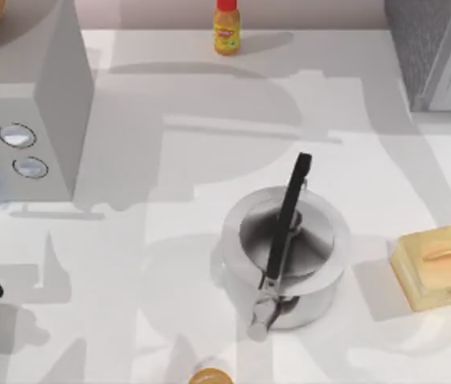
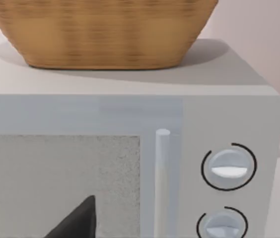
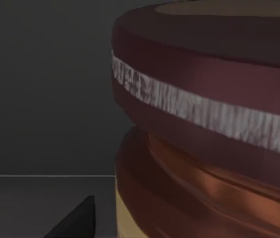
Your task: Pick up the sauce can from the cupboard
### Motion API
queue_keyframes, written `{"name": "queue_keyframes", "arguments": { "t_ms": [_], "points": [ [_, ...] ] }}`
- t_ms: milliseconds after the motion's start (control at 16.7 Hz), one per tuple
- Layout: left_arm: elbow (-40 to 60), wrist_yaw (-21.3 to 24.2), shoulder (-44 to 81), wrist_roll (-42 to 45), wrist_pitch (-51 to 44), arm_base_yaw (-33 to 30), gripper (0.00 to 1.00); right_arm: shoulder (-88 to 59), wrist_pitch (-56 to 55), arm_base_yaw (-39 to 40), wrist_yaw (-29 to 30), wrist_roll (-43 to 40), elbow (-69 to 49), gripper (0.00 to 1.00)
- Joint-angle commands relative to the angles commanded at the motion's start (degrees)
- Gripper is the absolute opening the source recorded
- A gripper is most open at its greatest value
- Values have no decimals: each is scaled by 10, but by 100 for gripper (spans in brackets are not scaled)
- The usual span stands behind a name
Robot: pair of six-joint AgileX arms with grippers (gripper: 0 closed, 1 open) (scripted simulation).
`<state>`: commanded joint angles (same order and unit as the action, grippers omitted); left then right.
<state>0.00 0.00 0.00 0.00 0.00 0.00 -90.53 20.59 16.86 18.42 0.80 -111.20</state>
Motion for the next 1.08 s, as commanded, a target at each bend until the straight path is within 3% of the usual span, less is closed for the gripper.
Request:
{"name": "queue_keyframes", "arguments": {
  "t_ms": [780, 1080],
  "points": [
    [0, 0, 0, 0, 0, 0, 100, 0, 0, 0, 0, 0, 0, 2],
    [0, 0, 0, 0, 0, 0, 100, 0, 0, 0, 0, 0, 0, 0]
  ]
}}
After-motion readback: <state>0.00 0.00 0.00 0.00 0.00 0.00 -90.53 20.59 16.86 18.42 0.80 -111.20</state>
